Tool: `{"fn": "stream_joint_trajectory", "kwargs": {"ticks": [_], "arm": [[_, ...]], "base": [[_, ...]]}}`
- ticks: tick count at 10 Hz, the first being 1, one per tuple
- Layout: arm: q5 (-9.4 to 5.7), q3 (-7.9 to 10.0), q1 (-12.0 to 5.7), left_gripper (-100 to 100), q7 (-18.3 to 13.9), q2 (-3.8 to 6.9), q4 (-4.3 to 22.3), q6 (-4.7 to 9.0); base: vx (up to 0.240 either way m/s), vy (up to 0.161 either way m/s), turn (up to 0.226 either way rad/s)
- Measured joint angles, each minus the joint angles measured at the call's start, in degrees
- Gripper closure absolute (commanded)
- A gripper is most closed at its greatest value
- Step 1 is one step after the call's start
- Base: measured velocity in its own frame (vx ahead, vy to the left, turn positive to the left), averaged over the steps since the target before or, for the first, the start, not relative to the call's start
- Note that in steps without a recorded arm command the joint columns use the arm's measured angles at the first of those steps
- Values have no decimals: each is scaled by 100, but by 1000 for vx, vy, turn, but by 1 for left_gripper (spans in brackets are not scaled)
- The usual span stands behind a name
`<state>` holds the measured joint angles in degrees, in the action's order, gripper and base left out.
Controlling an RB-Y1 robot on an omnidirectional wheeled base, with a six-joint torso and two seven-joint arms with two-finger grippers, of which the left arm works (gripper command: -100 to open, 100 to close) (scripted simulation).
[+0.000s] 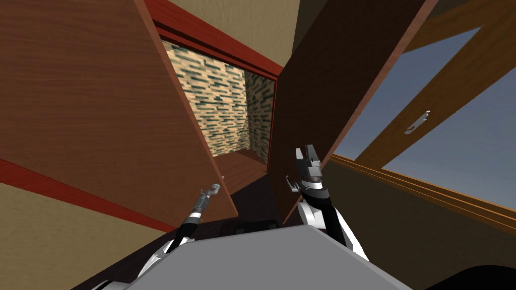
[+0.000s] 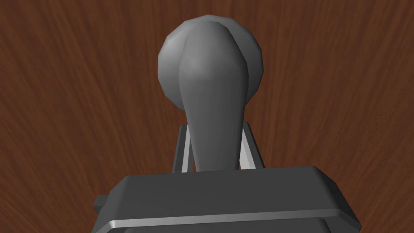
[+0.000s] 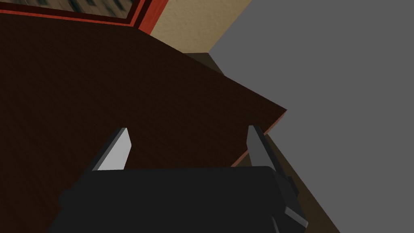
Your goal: Pull the door open
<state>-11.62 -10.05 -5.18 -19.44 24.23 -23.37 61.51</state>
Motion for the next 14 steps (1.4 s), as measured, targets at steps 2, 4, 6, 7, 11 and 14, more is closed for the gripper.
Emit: {"fn": "stream_joint_trajectory", "kwargs": {"ticks": [2,4,6,7,11,14], "arm": [[-21,14,262,100,-49,118,-387,-99],[-17,32,271,100,-32,131,-433,-159],[25,9,91,100,-66,107,-169,-57],[35,0,148,100,-57,100,-256,-96],[108,-3,199,100,16,62,-611,-357],[200,-40,200,100,63,-23,-785,-487]], "base": [[-27,-15,16],[-162,17,-91],[-129,44,-41],[-40,-6,28],[-183,78,-136],[-136,75,-48]]}}
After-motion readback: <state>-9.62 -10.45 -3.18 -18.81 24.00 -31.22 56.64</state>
